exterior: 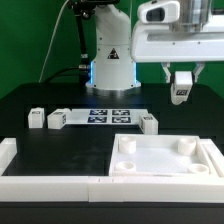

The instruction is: Assemble one leg

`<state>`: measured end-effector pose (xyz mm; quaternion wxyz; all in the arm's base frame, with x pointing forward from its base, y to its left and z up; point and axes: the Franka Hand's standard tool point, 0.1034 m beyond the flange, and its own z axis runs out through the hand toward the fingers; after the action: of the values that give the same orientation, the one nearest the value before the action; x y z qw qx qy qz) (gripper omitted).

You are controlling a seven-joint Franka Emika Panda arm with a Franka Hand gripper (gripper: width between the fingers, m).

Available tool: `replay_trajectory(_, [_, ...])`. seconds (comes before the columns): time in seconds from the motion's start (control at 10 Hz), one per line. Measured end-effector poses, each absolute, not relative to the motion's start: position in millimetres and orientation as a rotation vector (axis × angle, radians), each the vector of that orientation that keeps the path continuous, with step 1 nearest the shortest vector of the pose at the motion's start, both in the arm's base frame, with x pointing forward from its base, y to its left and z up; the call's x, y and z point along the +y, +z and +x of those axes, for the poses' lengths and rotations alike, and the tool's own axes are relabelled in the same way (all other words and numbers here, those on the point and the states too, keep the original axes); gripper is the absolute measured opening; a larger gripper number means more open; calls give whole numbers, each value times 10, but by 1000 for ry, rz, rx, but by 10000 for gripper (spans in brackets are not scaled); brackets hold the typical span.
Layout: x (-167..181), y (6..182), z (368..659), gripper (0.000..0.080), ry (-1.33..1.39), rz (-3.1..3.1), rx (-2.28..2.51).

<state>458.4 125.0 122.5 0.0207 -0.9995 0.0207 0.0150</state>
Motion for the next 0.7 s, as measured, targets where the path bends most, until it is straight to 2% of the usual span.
replay_trajectory(0.1, [1277, 1220, 4593, 291, -104, -3085, 63])
replay_trajectory(0.3, [1224, 1227, 4664, 291, -222, -3073, -45])
replay_trajectory(0.7, [1163, 1317, 5404, 291, -301, -3058, -166])
